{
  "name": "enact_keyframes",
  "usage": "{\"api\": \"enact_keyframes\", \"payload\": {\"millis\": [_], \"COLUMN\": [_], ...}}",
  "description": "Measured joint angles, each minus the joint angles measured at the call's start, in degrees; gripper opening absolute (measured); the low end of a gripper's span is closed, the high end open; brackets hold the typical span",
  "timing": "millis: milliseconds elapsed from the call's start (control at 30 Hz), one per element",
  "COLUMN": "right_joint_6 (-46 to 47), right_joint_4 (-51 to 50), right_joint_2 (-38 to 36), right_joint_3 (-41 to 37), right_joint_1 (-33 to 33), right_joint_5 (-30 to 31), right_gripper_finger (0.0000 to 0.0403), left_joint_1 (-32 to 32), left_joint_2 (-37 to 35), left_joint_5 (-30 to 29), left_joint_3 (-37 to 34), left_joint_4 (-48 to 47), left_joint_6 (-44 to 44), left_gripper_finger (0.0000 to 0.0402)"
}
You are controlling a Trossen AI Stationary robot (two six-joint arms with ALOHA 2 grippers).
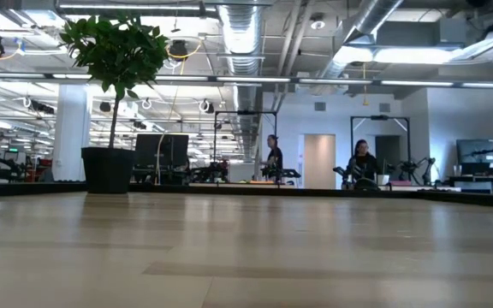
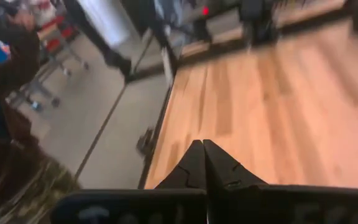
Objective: Fold microfiber towels
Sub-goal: Return to Home Position
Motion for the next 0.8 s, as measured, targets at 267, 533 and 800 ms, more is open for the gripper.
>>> {"api": "enact_keyframes", "payload": {"millis": [267,533,800], "right_joint_6": [-4.29,-4.91,-10.7], "right_joint_4": [-0.7,0.48,10.3], "right_joint_2": [-12.75,-18.95,-21.95], "right_joint_3": [0.02,-4.16,-13.59], "right_joint_1": [-4.35,-4.42,-4.42], "right_joint_5": [-0.13,0.02,-0.02], "right_gripper_finger": [0.0003,0.0003,0.0005], "left_joint_1": [3.48,3.74,3.74], "left_joint_2": [-13.69,-34.62,-51.78], "left_joint_5": [-3.82,-3.58,-4.73], "left_joint_3": [-18.71,-50.36,-75.18], "left_joint_4": [4.48,33.29,55.33], "left_joint_6": [-6.12,-6.63,-4.2], "left_gripper_finger": [0.0,0.0,0.0]}}
